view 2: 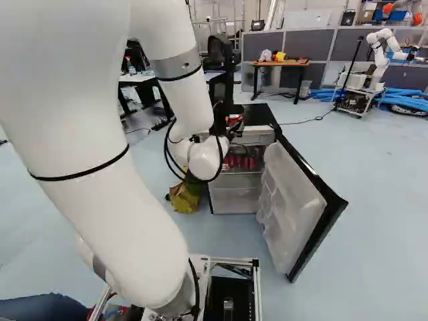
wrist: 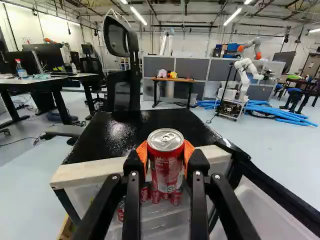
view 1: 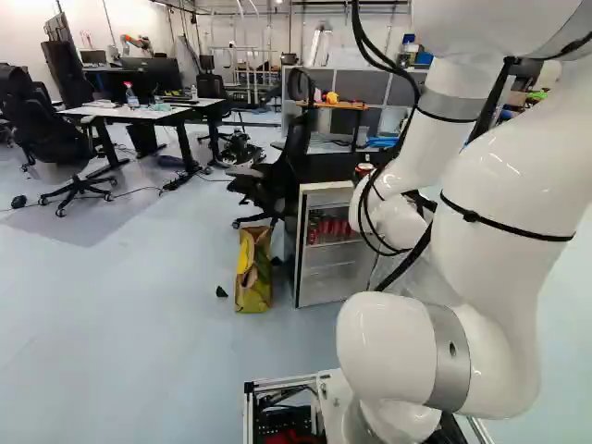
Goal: Grab a drink from the fridge
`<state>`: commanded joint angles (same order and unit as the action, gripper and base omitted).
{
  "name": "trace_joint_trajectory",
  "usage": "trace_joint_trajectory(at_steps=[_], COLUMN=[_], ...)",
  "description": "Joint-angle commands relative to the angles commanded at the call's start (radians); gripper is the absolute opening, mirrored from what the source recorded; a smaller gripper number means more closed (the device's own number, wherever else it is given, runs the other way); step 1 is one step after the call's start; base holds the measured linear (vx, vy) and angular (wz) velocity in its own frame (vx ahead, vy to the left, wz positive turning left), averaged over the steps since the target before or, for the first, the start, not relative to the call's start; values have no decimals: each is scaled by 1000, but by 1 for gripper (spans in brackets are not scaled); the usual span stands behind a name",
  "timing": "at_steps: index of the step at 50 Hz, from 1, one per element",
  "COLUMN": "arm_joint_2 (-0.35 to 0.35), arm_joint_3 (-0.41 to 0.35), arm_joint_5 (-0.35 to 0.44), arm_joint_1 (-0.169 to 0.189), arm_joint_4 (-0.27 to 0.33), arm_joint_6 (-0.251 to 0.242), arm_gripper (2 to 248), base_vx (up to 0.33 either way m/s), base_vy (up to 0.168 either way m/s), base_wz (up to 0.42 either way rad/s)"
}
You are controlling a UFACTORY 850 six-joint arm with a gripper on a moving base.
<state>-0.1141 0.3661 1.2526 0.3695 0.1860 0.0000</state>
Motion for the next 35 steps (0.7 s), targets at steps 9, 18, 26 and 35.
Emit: trace_joint_trajectory(at_steps=[9,18,26,35], arm_joint_2=[9,9,-8,-28], arm_joint_3=[15,34,52,75], arm_joint_5=[0,0,0,0], arm_joint_1=[-5,-14,-22,-31], arm_joint_4=[0,0,0,0], arm_joint_6=[0,0,0,0], arm_gripper=[92,92,92,92], base_vx=[0,0,0,0], base_vy=[0,0,0,0], base_wz=[0,0,0,0])
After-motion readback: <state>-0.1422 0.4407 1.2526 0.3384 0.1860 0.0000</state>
